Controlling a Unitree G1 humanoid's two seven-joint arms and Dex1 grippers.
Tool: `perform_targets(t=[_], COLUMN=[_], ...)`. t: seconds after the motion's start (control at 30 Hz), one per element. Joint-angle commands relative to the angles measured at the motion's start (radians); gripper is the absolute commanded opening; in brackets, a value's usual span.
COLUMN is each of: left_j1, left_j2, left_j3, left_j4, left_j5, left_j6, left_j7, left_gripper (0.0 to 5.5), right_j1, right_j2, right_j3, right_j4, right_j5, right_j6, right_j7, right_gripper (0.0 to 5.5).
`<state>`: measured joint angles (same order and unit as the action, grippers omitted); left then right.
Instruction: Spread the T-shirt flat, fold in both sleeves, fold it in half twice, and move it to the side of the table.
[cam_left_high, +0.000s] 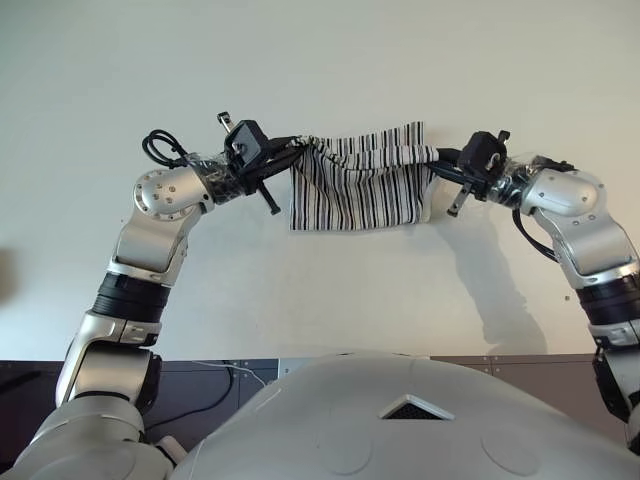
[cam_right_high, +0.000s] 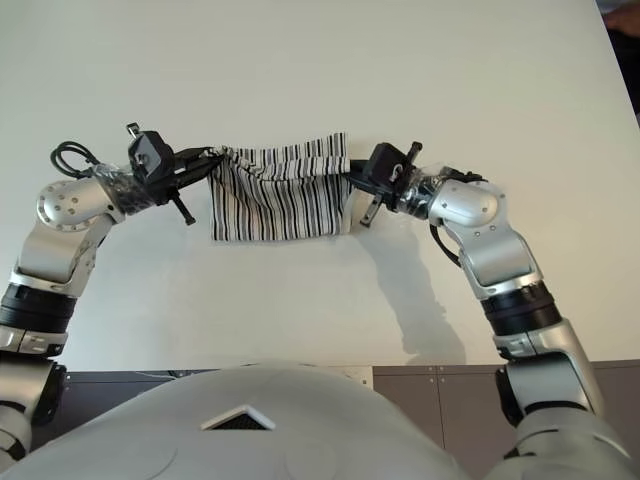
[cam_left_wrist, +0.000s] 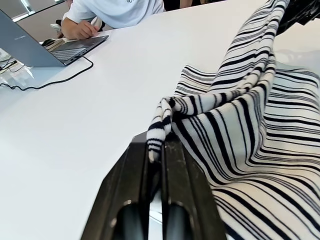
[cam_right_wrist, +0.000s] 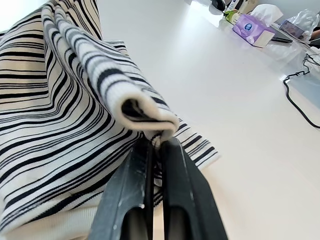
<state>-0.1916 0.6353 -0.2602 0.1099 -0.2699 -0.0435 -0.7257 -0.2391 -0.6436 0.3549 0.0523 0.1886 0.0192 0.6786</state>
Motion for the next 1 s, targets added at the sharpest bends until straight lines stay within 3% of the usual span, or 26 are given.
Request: perform_targets(t=[0.03, 0.23, 0.53, 0.67, 0.73, 0.83, 1.0], left_j1=[-0.065, -0.138, -0.258, -0.338, -0.352, -0.357, -0.323], left_j2=[-0.064, -0.140, -0.241, -0.270, -0.271, -0.259, -0.293], left_j3=[0.008, 0.025, 0.047, 0.059, 0.074, 0.086, 0.219], left_j4=[0.110, 0.327, 0.630, 0.818, 0.873, 0.951, 0.928], left_j5=[0.059, 0.180, 0.319, 0.373, 0.380, 0.417, 0.323], left_j6=[-0.053, -0.150, -0.324, -0.342, -0.337, -0.315, -0.287], left_j7=[-0.012, 0.067, 0.228, 0.332, 0.368, 0.475, 0.620], left_gripper=[0.10, 0.10, 1.23, 1.23, 1.23, 1.23, 1.23], right_j1=[-0.077, -0.160, -0.296, -0.364, -0.369, -0.311, -0.124], right_j2=[0.069, 0.195, 0.307, 0.329, 0.348, 0.397, 0.441], right_j3=[-0.015, -0.003, -0.044, -0.019, -0.070, -0.108, 0.009], right_j4=[0.098, 0.294, 0.648, 0.798, 0.736, 0.466, 0.105], right_j5=[-0.072, -0.205, -0.347, -0.434, -0.373, -0.235, -0.112], right_j6=[-0.016, -0.044, -0.189, -0.243, -0.255, -0.150, 0.097], right_j7=[-0.018, -0.112, -0.318, -0.405, -0.370, -0.251, -0.073], right_gripper=[0.10, 0.10, 1.58, 2.38, 2.74, 2.74, 2.74])
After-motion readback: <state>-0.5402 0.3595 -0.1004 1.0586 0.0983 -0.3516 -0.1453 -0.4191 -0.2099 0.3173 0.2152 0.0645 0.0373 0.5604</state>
